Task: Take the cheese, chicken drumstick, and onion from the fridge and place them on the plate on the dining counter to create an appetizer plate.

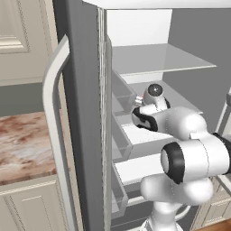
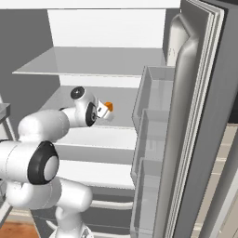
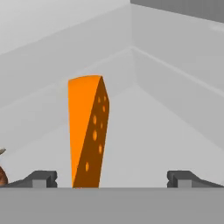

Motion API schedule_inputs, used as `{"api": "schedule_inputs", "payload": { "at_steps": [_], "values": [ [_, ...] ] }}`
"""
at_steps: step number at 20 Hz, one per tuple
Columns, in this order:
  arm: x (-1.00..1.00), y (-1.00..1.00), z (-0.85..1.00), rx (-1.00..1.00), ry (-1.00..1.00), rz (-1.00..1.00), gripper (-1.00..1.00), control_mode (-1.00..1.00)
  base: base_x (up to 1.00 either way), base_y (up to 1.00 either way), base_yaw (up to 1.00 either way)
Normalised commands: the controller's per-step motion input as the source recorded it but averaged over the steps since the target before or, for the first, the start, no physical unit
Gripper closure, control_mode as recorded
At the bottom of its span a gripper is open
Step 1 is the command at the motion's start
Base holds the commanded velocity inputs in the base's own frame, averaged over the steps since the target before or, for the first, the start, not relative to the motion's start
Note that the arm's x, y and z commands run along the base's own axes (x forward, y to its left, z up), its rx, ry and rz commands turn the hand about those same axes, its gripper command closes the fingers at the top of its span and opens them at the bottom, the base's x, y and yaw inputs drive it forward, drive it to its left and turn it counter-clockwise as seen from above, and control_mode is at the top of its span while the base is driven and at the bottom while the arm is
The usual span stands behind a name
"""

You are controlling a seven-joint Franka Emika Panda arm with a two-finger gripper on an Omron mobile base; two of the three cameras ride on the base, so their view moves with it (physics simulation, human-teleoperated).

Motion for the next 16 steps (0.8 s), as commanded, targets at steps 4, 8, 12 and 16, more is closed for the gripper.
{"api": "schedule_inputs", "payload": {
  "at_steps": [4, 8, 12, 16],
  "values": [
    [0.40, -0.01, -0.12, 0.00, 0.04, 0.00, -1.00, -1.00, 0.00, 0.00, 0.00],
    [0.41, -0.01, -0.29, 0.00, 0.00, 0.00, -1.00, -1.00, 0.00, 0.00, 0.00],
    [0.41, -0.03, -0.28, 0.00, 0.00, 0.00, -1.00, -1.00, 0.00, 0.00, 0.00],
    [0.38, -0.10, -0.22, 0.00, 0.00, 0.00, -1.00, -1.00, 0.00, 0.00, 0.00]
  ]
}}
